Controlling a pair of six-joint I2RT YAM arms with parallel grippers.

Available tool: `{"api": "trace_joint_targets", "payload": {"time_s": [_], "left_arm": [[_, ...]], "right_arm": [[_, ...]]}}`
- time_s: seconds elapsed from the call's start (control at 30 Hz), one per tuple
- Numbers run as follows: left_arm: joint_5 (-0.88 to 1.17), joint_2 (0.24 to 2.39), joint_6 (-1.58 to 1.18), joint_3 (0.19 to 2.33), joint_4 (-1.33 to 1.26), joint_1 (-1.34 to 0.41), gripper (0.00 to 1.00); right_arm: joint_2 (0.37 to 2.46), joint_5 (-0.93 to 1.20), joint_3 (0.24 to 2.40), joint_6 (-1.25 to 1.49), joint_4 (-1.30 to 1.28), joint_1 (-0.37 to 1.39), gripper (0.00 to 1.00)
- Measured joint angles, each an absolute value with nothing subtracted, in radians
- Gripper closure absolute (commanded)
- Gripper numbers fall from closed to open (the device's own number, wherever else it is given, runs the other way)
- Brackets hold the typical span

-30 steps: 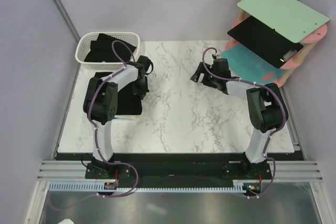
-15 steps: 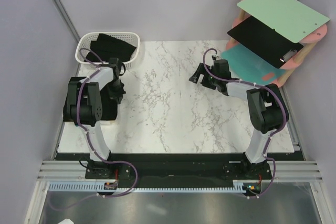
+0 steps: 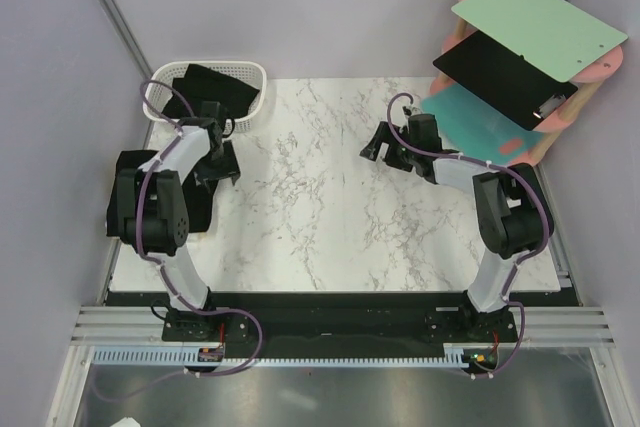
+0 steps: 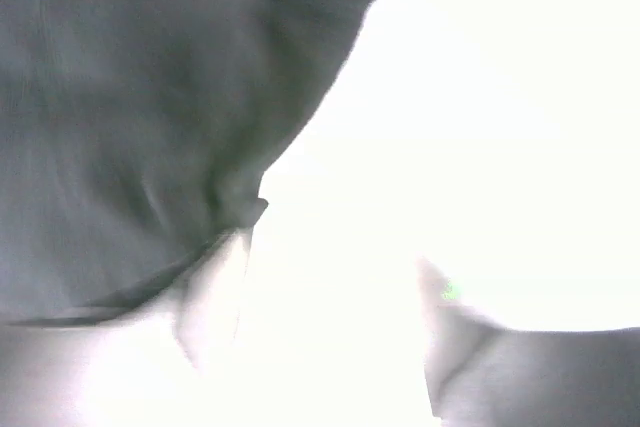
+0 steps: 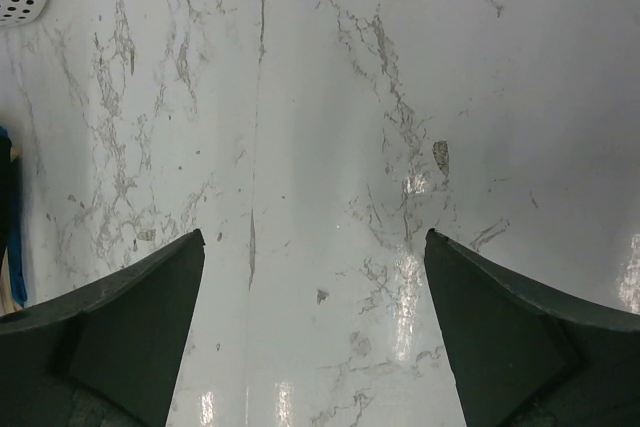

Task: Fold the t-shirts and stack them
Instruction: Put the neatly folded tshirt into the corner of the board with both arms

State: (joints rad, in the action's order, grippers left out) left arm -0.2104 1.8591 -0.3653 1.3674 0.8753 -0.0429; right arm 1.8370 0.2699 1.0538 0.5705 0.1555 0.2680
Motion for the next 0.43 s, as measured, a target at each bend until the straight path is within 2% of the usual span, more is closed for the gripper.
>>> {"api": "trace_joint_targets", "payload": {"time_s": [0.03,0.1,0.43], "left_arm": [[-0.211,1.824,-0.368,1.368,0.873,-0.067,0.04],[-0.210,1.764,-0.361,1.380,0.873,-0.113,0.00],[-0.194,1.688,-0.339,1.423,0.744,-0.345,0.00]], "right_arm": [[1.829,0.267,1.054,0.564,0.146,0.268,0.02],[1.812,0.258,1.054,0.546,0.127,0.268,0.02],[1.723,0.184,1.054,0.447,0.033,0.268,0.02]]}}
